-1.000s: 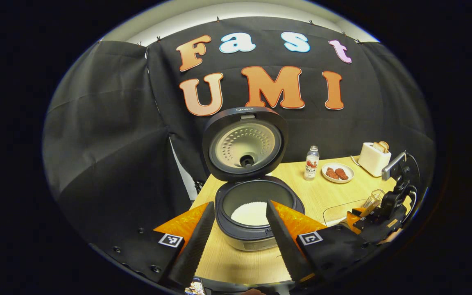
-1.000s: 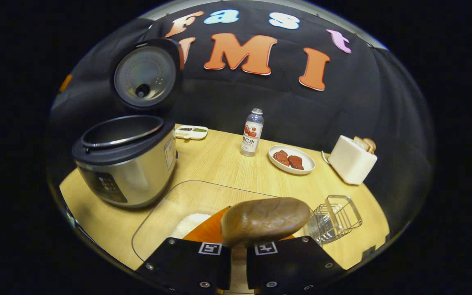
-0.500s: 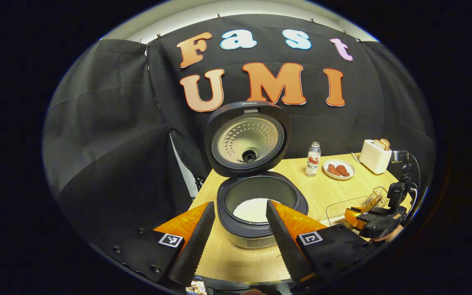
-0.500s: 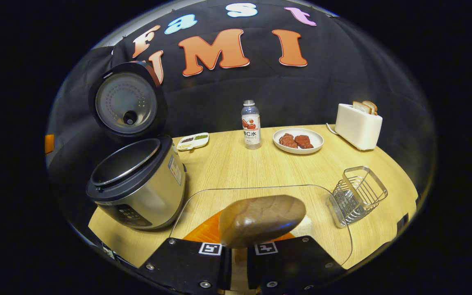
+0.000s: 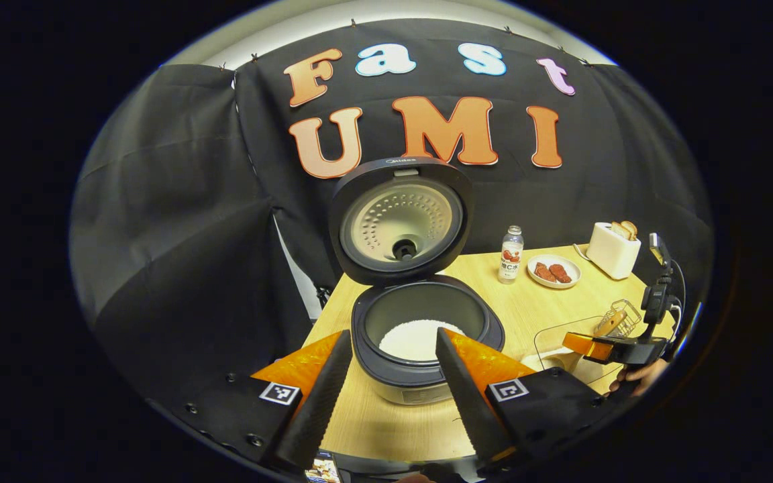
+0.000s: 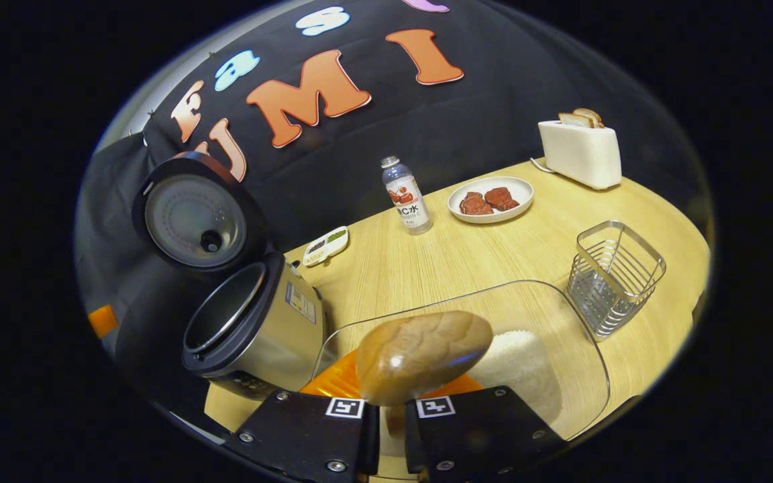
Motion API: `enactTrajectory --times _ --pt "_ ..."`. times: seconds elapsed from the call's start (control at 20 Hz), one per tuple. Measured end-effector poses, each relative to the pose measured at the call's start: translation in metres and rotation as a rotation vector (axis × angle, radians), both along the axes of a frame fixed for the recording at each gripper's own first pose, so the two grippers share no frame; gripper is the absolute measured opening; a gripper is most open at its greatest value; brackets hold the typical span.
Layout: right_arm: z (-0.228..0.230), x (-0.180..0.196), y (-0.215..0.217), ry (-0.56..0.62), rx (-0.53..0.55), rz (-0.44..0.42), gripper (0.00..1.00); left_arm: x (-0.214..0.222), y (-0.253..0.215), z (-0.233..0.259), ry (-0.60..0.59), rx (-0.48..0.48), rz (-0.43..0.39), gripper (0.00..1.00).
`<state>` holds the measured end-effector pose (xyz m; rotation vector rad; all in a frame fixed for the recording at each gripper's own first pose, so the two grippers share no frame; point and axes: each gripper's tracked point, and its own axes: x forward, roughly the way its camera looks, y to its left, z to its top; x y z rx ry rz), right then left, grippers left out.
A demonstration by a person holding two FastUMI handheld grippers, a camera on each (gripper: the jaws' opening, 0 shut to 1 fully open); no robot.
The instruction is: Close the left gripper, press the button to open the rice cooker; take a wooden spoon from the chopstick holder with the right hand, scoop a spoonful of rice and pour it into the rice cooker, then put the wooden spoon back into the chopstick holder.
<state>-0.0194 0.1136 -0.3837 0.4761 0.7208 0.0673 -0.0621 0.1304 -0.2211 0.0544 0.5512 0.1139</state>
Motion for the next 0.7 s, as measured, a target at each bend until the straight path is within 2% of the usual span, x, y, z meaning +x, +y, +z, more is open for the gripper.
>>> enactTrajectory --times 0.25,0.3,0.35,0.5,0.55,0.6,0.7 --pt "0.003 0.003 0.000 0.013 0.154 -0.051 0.14 0.001 -0.002 0.000 0.006 0.004 -0.001 0.87" --pt "0.004 0.002 0.002 0.014 0.186 -0.055 0.14 0.000 -0.003 0.000 0.006 0.002 -0.001 0.80" --pt "0.003 0.001 0.001 0.021 0.204 -0.060 0.14 0.001 -0.004 0.000 0.007 0.002 -0.001 0.87" --pt "0.001 0.001 -0.004 0.034 0.271 -0.078 0.15 0.001 -0.007 0.002 0.003 0.007 -0.006 0.87" --pt "0.004 0.001 -0.008 0.032 0.304 -0.091 0.14 0.000 -0.007 0.003 0.000 0.010 -0.006 0.80" --pt "0.008 0.000 -0.010 0.025 0.343 -0.105 0.14 0.000 -0.008 0.003 -0.001 0.011 -0.007 0.87" --pt "0.015 0.001 -0.020 0.012 0.404 -0.133 0.14 0.001 -0.009 0.004 -0.002 0.009 -0.005 0.87"
